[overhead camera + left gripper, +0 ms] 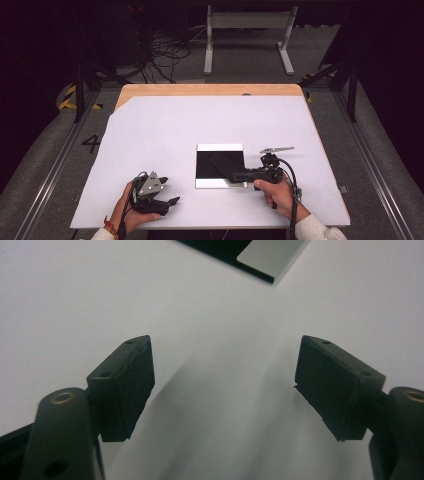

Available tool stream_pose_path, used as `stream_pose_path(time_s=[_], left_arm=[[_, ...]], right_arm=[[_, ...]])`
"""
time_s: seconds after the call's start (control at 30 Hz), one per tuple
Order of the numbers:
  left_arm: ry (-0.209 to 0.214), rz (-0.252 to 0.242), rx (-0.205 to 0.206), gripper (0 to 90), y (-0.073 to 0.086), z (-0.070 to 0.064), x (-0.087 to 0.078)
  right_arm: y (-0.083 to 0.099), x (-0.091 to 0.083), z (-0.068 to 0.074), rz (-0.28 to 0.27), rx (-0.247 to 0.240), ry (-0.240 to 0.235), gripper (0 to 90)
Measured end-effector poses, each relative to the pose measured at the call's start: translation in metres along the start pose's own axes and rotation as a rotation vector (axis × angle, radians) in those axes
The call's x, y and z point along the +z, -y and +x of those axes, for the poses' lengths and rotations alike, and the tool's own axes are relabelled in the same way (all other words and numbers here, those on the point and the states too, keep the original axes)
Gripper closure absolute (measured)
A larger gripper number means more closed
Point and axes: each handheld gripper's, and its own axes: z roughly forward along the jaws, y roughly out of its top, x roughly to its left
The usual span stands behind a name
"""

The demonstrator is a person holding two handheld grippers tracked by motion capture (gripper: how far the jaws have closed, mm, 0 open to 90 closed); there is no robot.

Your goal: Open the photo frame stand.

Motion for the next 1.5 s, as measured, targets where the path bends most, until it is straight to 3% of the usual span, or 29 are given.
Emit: stream_pose_path(time_s=[0.13, 0.47, 0.6, 0.8, 0.97, 1.1, 1.27, 1.37, 1.5], left_arm=[[0.028, -0.027, -0.028, 23.7, -0.01, 0.007, 0.005], [0.101, -0.038, -0.045, 20.7, -0.031, 0.02, 0.023], [0.131, -0.021, -0.055, 19.0, -0.041, 0.021, 0.036], [0.141, 0.016, -0.044, 16.6, -0.054, 0.025, 0.053], [0.164, 0.037, -0.044, 14.8, -0.059, 0.029, 0.063], [0.181, 0.042, -0.051, 14.0, -0.062, 0.029, 0.069], [0.187, 0.035, -0.042, 14.4, -0.066, 0.028, 0.073], [0.153, 0.009, -0.032, 16.5, -0.07, 0.027, 0.073], [0.138, -0.01, -0.022, 20.1, -0.074, 0.027, 0.073]], right_arm=[[0.001, 0.0, -0.001, -0.004, -0.005, -0.007, 54.4], [0.002, -0.002, 0.001, -0.018, -0.056, -0.003, 56.1], [0.002, -0.002, 0.002, -0.023, -0.083, 0.001, 56.1], [0.004, -0.004, 0.006, -0.033, -0.13, 0.011, 57.6], [0.006, -0.005, 0.012, -0.049, -0.217, 0.046, 57.6], [0.008, -0.005, 0.015, -0.05, -0.247, 0.063, 57.6], [0.008, -0.005, 0.015, -0.048, -0.253, 0.066, 57.7], [0.008, -0.006, 0.016, -0.049, -0.261, 0.067, 57.8], [0.009, -0.006, 0.017, -0.056, -0.272, 0.069, 57.8]])
